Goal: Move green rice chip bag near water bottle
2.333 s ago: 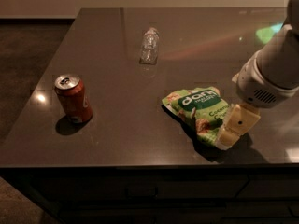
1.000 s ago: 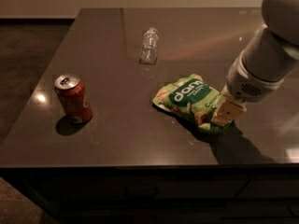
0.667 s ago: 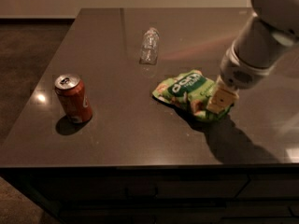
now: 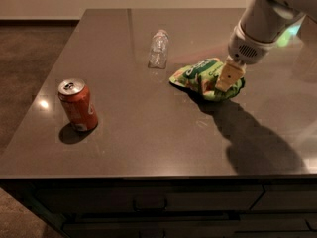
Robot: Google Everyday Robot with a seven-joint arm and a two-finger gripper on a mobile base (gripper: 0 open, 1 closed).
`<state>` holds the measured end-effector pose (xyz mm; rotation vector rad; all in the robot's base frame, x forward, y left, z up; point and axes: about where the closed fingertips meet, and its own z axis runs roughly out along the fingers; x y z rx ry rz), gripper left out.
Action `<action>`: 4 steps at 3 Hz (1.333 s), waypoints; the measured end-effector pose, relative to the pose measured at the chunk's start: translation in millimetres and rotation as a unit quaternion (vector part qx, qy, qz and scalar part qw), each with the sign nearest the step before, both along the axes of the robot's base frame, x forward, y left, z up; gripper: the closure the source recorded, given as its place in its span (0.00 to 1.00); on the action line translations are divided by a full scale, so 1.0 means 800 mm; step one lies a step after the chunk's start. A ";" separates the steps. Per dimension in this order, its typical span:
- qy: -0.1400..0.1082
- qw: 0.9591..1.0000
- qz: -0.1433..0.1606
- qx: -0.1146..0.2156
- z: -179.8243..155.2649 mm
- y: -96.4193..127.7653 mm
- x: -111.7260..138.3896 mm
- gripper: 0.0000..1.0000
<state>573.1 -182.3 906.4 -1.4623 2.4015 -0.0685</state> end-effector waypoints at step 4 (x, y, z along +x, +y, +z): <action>0.009 1.000 0.002 0.007 -0.012 0.008 0.071 0.36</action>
Offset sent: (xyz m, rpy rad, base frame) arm 0.0653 0.0048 -0.0076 0.0227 0.0158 -0.0088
